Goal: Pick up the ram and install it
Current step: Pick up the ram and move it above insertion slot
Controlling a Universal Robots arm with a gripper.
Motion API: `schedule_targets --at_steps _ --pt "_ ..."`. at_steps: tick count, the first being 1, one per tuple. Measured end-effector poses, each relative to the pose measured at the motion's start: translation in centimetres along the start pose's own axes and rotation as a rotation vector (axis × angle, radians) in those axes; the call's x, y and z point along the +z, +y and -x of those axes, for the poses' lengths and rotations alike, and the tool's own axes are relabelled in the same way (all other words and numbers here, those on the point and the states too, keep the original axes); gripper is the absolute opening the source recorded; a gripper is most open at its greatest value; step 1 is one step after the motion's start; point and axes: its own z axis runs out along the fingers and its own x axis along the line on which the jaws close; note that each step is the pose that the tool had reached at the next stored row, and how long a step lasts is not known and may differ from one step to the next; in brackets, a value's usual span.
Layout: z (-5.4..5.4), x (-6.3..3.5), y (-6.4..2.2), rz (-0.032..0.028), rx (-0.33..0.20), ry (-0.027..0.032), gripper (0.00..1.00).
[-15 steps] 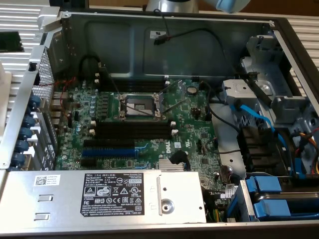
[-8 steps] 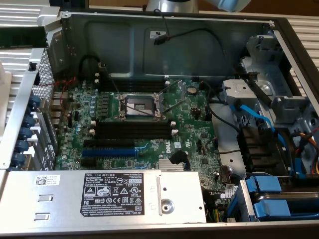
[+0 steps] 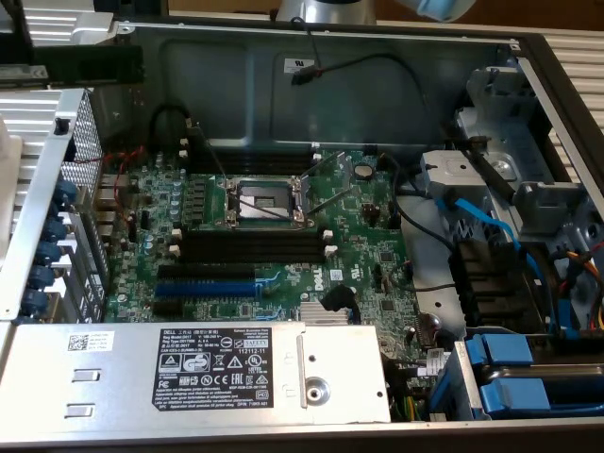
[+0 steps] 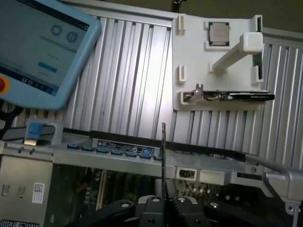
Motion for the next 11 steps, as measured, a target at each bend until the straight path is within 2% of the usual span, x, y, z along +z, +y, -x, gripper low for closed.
schedule_targets --at_steps 4,11 --pt "-0.2 -0.70 -1.72 0.0001 0.000 0.0000 0.12" --pt "0.0 -1.17 -3.19 0.0000 0.000 0.0000 0.12"
